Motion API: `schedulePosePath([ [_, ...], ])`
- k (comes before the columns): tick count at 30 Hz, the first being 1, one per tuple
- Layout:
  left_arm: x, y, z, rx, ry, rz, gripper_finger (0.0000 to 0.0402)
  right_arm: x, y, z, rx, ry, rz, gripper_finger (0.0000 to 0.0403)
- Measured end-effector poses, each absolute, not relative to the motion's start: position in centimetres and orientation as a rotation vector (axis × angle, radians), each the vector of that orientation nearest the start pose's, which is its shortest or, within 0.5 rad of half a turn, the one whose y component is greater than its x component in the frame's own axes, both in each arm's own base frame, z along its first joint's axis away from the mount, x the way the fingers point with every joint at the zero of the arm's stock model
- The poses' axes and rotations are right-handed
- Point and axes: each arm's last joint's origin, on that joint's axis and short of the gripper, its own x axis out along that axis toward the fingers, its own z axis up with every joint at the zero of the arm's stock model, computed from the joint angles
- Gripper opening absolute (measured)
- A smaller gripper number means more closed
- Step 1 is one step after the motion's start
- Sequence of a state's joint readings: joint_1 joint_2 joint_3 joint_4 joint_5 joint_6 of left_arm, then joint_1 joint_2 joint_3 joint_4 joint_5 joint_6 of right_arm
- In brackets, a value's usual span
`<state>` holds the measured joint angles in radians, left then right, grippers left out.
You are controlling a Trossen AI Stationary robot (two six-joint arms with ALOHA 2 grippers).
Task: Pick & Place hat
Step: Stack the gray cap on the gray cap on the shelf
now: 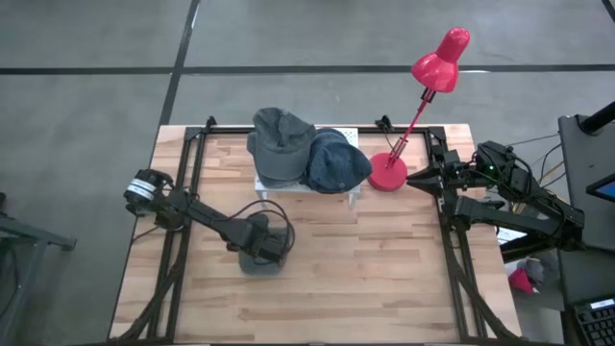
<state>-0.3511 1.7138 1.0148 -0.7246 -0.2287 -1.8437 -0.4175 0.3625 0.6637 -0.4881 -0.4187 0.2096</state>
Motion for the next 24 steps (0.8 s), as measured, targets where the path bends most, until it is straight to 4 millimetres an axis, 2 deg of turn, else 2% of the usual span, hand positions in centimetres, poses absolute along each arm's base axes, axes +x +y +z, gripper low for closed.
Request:
schedulePosePath([
  [4,28.4,-9.9,16.2,-1.094,0.973,1.044,0.0031,8.0,-2.2,31.0,0.285,0.171,-0.017,0.0059],
  [5,28.5,-10.0,16.3,-1.088,0.973,1.033,0.0018,8.0,-2.2,31.0,0.285,0.170,-0.017,0.0059],
  [8,28.7,-10.5,17.0,-1.077,0.981,1.023,0.0013,8.0,-2.2,31.0,0.285,0.170,-0.017,0.0059],
  [11,28.9,-11.2,18.5,-1.052,1.004,1.021,0.0007,8.0,-2.2,31.0,0.285,0.171,-0.017,0.0059],
  [16,28.9,-12.6,22.6,-0.986,1.050,1.028,0.0004,8.0,-2.2,31.0,0.285,0.171,-0.017,0.0059],
  [20,28.7,-13.7,26.9,-0.960,1.063,1.013,0.0003,8.0,-2.2,31.0,0.285,0.171,-0.017,0.0059],
  [24,28.1,-14.7,31.3,-0.956,0.971,1.000,0.0003,8.0,-2.2,31.0,0.285,0.171,-0.017,0.0059],
])
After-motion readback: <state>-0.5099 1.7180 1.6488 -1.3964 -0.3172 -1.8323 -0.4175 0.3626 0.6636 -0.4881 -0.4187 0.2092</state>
